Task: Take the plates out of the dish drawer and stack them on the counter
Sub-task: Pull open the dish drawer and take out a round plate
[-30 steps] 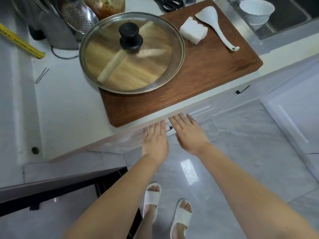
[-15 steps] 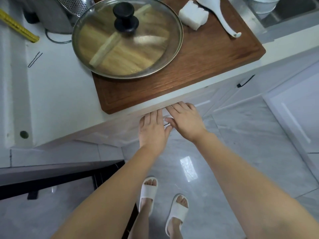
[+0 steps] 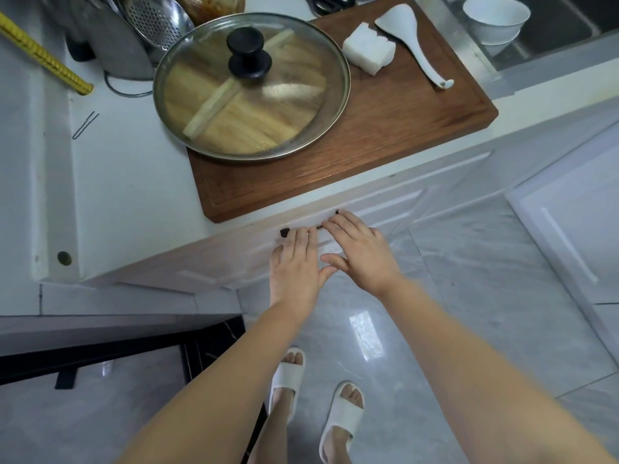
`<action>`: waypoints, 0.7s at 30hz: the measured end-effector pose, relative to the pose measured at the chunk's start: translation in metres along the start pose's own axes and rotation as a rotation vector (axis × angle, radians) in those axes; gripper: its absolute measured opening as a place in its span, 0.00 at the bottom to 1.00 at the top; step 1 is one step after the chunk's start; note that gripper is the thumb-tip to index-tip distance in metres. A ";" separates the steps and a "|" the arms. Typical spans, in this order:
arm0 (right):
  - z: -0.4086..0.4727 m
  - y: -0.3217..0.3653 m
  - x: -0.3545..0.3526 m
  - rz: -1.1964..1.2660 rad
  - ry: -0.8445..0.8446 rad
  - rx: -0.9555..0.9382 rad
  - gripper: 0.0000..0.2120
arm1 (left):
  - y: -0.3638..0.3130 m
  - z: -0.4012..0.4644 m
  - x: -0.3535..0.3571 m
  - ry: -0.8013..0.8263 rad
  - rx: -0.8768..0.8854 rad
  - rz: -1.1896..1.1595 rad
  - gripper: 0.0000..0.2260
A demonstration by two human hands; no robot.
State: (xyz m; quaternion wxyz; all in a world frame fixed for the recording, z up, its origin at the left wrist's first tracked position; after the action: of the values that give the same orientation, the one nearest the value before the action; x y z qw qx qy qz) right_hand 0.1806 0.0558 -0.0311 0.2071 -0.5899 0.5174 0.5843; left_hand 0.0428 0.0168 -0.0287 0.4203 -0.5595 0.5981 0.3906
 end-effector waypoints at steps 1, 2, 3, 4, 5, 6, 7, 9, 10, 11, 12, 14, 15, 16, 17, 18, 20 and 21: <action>-0.006 0.000 0.001 0.008 -0.002 -0.001 0.30 | -0.003 -0.005 0.001 0.004 -0.001 -0.011 0.36; -0.013 0.001 0.001 0.009 -0.001 -0.006 0.30 | -0.006 -0.010 0.002 0.004 -0.003 -0.018 0.36; -0.021 0.002 0.002 0.006 0.001 -0.011 0.29 | -0.010 -0.017 0.003 0.001 -0.006 -0.022 0.36; -0.030 0.003 0.002 -0.001 0.005 -0.016 0.29 | -0.013 -0.024 0.004 0.005 -0.008 -0.028 0.37; -0.039 0.004 0.002 -0.008 0.008 -0.018 0.28 | -0.016 -0.032 0.004 0.010 -0.008 -0.033 0.37; -0.049 0.005 0.001 -0.016 0.007 -0.018 0.27 | -0.019 -0.041 0.004 0.003 -0.004 -0.027 0.37; -0.058 0.007 0.000 -0.027 0.003 -0.019 0.26 | -0.022 -0.049 0.005 -0.032 0.006 -0.016 0.35; -0.076 0.010 -0.003 -0.062 0.005 -0.030 0.25 | -0.028 -0.065 0.005 -0.103 0.036 -0.001 0.33; -0.084 0.011 -0.005 -0.082 0.014 -0.036 0.25 | -0.032 -0.073 0.005 -0.118 0.044 -0.007 0.33; -0.092 0.012 -0.006 -0.105 0.018 -0.043 0.25 | -0.035 -0.080 0.005 -0.124 0.050 -0.013 0.33; -0.099 0.014 -0.008 -0.132 0.022 -0.048 0.25 | -0.039 -0.088 0.005 -0.113 0.054 -0.016 0.33; -0.110 0.017 -0.012 -0.177 0.008 -0.057 0.25 | -0.045 -0.102 0.004 -0.066 0.058 -0.007 0.34; -0.115 0.017 -0.015 -0.193 -0.017 -0.066 0.25 | -0.048 -0.109 0.003 -0.048 0.059 0.002 0.34; -0.119 0.017 -0.017 -0.205 -0.042 -0.076 0.24 | -0.050 -0.115 0.002 -0.037 0.060 0.012 0.34; -0.123 0.017 -0.020 -0.213 -0.064 -0.085 0.23 | -0.052 -0.121 0.001 -0.032 0.065 0.023 0.34; -0.127 0.016 -0.022 -0.214 -0.083 -0.088 0.22 | -0.054 -0.126 0.000 -0.021 0.071 0.029 0.34; -0.132 0.012 -0.028 -0.192 -0.103 -0.065 0.21 | -0.058 -0.134 -0.003 -0.008 0.078 0.022 0.33; -0.135 0.010 -0.030 -0.180 -0.108 -0.048 0.19 | -0.059 -0.136 -0.004 -0.015 0.083 0.008 0.32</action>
State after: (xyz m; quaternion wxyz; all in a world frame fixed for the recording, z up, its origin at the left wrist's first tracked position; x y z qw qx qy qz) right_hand 0.2424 -0.0512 0.0312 0.2721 -0.6065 0.4364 0.6064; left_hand 0.0930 -0.1133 0.0222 0.4462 -0.5361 0.6129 0.3713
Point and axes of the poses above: each hand's wrist, its own z-axis towards the middle knuckle, its own x-axis out of the palm, y = z × x, the point moved 2 cm from there along z, towards the middle knuckle, and after that the axes turned 10 degrees about y, right-handed, at the moved point
